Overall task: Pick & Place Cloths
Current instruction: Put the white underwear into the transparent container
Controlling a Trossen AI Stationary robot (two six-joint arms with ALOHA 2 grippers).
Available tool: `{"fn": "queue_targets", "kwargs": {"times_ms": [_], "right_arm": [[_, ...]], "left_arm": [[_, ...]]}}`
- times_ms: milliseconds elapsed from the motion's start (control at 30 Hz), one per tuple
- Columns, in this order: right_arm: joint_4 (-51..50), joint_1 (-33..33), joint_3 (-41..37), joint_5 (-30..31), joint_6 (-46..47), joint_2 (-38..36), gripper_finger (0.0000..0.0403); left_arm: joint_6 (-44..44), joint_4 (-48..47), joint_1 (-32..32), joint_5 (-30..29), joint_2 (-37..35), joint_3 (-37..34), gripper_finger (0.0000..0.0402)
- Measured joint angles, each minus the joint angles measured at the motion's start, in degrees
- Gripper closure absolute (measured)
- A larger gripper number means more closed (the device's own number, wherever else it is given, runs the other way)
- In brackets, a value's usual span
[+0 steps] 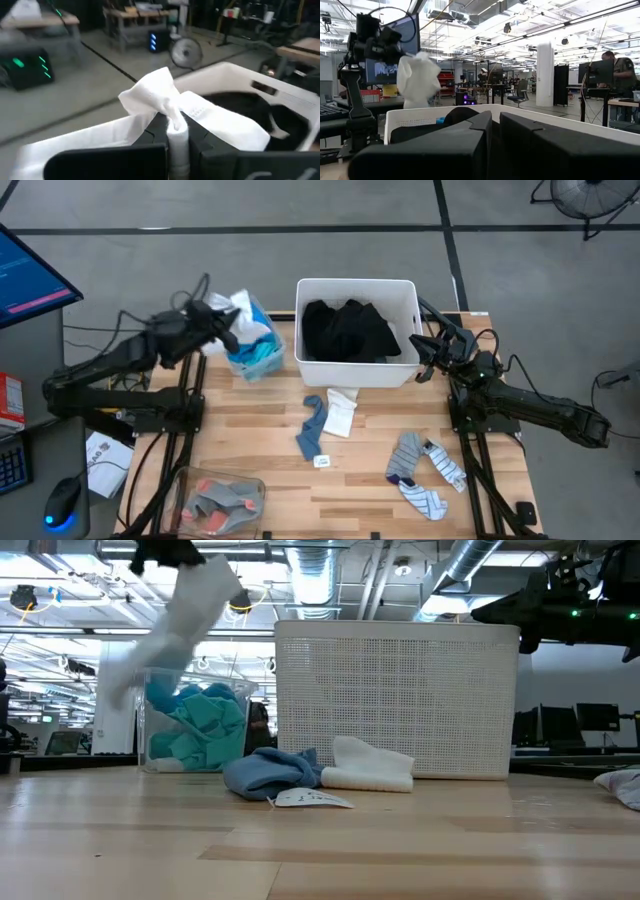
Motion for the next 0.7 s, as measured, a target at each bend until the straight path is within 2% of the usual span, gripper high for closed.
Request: {"fn": "queue_targets", "kwargs": {"times_ms": [133,233,367,467,633,700], "right_arm": [[0.0,0.0,0.0,0.0,0.0,0.0,0.0365],[0.0,0.0,0.0,0.0,0.0,0.0,0.0365],[0.0,0.0,0.0,0.0,0.0,0.0,0.0365],[0.0,0.0,0.0,0.0,0.0,0.0,0.0365],[0.0,0.0,0.0,0.0,0.0,0.0,0.0365],[0.0,0.0,0.0,0.0,0.0,0.0,0.0365]], "left_arm": [[-4.9,8.3,0.0,6.6,0.6,-3.2,0.0401],[-3.4,17.9,0.0,11.7,1.1,-3.8,0.0401],[0.0,22.0,0.5,11.4,1.0,-3.8,0.0401],[0.6,18.5,1.8,8.3,0.8,-3.8,0.0401],[-0.4,5.8,5.3,1.4,1.4,-3.8,0.0401],[-1.8,3.3,7.1,-0.1,1.8,-4.5,0.0401]]}}
